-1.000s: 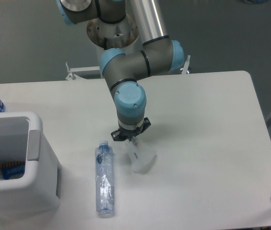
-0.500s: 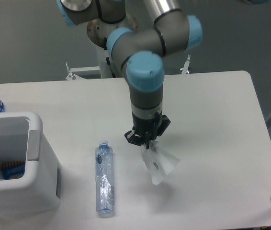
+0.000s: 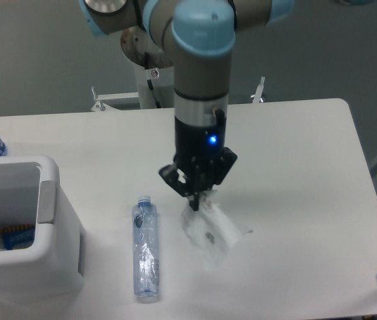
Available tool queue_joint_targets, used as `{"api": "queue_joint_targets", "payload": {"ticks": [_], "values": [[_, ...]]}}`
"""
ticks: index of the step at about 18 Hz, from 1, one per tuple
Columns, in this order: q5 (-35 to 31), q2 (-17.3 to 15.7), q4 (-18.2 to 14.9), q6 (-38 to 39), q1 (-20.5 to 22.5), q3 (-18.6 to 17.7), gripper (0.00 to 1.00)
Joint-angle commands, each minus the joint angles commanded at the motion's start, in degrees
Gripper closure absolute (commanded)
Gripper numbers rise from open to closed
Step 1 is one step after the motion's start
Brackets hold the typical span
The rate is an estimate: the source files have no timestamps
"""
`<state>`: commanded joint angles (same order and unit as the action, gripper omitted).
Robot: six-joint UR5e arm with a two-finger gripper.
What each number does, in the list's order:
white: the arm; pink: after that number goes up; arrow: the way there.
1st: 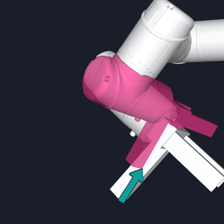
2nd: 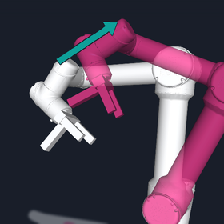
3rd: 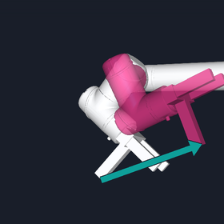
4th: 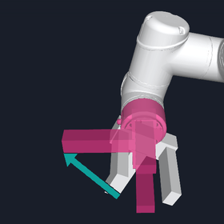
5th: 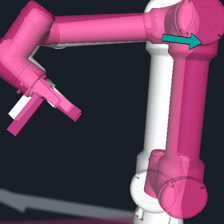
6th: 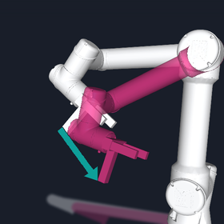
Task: Place the trash in the trash can
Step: 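Carry the bag over the white trash bin and release it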
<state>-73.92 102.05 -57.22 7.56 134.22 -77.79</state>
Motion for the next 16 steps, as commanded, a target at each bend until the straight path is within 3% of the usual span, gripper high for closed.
{"api": "queue_joint_targets", "payload": {"ticks": [16], "values": [[0.0,-0.4,1.8,-0.7,-18.2,-1.9,0.78]]}}
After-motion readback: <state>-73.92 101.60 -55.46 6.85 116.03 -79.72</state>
